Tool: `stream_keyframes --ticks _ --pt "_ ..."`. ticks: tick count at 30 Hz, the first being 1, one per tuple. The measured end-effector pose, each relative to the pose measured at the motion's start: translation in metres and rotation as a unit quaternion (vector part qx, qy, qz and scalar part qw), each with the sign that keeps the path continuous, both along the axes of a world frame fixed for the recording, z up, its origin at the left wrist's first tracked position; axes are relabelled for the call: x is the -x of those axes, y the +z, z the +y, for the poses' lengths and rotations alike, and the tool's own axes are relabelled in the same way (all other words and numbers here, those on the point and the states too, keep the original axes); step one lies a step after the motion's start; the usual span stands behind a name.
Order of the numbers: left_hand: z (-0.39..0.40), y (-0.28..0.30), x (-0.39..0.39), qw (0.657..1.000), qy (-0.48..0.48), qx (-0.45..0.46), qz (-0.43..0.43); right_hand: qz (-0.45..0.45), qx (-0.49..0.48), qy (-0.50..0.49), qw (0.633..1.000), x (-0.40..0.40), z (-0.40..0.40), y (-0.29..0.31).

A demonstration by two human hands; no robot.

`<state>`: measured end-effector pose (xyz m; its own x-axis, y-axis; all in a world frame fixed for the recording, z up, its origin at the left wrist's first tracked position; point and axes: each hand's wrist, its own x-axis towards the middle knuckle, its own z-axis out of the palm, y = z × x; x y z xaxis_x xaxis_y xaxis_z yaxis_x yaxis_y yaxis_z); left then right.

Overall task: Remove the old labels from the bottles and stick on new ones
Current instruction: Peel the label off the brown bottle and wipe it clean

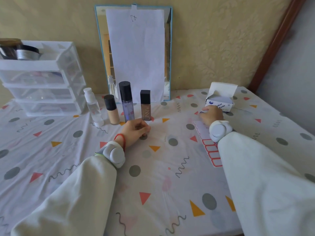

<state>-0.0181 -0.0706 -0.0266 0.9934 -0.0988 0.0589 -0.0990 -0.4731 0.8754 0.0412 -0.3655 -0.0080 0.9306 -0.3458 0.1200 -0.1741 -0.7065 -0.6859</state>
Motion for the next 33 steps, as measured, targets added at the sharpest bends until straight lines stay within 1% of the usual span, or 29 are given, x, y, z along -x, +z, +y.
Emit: stream_keyframes --ticks 3,8,10,13,17,19,21,23,24,26,29,33 --pt "0.001 -0.001 -0.003 1.000 0.000 0.000 0.006 0.022 0.011 0.021 0.999 0.002 -0.004 -0.001" --pt "0.002 -0.002 -0.004 1.000 -0.002 -0.001 0.010 0.012 0.052 0.042 0.998 0.000 -0.007 -0.003" --pt "0.002 -0.003 -0.004 1.000 -0.006 -0.001 0.011 0.002 0.049 0.037 0.998 -0.002 -0.007 -0.005" --pt "0.001 -0.003 -0.004 1.000 -0.007 0.016 0.005 -0.043 0.018 0.051 0.998 -0.001 -0.003 -0.004" --pt "0.001 -0.002 -0.002 0.997 0.010 0.076 -0.007 -0.153 -0.040 0.067 0.985 0.006 0.017 0.007" --pt "0.002 -0.001 0.000 0.996 0.008 0.092 -0.014 -0.172 -0.070 0.090 0.979 0.012 0.032 0.012" --pt "0.001 0.001 0.001 0.994 0.005 0.107 -0.025 -0.146 -0.159 0.130 0.968 0.019 0.049 0.016" --pt "0.001 0.002 0.002 0.991 0.008 0.132 -0.028 -0.101 -0.262 0.162 0.946 0.028 0.068 0.019" --pt "0.001 0.003 0.002 0.987 0.010 0.157 -0.023 -0.079 -0.294 0.179 0.936 0.033 0.077 0.019" --pt "0.002 0.005 0.003 0.980 0.007 0.196 -0.010 -0.057 -0.308 0.205 0.927 0.042 0.094 0.016" --pt "0.002 0.006 0.004 0.974 -0.005 0.226 -0.006 -0.042 -0.311 0.215 0.925 0.052 0.115 0.009" --pt "0.003 0.003 0.002 0.978 0.014 0.207 -0.027 -0.026 -0.328 0.206 0.922 0.056 0.129 0.002"
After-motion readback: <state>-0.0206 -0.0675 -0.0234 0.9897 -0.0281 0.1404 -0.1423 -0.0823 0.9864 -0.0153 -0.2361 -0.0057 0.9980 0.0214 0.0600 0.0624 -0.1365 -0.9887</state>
